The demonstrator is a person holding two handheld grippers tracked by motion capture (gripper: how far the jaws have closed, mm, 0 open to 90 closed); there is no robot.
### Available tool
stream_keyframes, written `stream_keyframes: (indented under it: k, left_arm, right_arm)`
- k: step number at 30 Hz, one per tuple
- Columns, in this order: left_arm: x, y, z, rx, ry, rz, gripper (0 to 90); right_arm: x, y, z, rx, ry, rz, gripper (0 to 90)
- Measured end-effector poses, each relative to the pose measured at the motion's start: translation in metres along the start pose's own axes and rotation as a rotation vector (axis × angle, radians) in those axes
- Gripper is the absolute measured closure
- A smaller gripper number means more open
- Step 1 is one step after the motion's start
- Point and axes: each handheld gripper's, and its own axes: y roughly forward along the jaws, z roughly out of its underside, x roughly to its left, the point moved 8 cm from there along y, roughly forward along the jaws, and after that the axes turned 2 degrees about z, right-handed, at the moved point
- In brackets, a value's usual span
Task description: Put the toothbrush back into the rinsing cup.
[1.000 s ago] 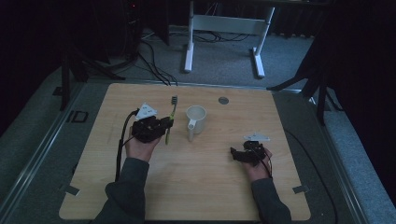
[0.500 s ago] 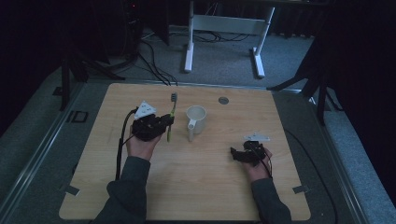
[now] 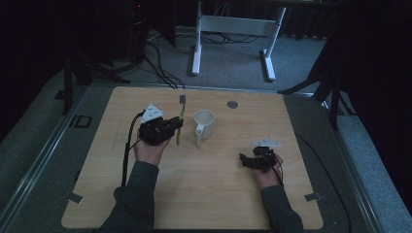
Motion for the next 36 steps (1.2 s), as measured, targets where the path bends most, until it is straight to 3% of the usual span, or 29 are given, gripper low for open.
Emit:
stream_keyframes:
  k: [25, 36]
  left_arm:
    - [-0.0026, 0.0033, -0.0058, -0.063, -0.017, 0.016, 78.9]
    - [-0.0026, 0.0049, -0.0093, -0.102, 0.0, 0.023, 78.8]
  right_arm:
    - [0.0, 0.0004, -0.0003, 0.0, -0.002, -0.002, 19.8]
    - [0.0001, 0.0003, -0.0003, 0.0, -0.002, -0.002, 19.8]
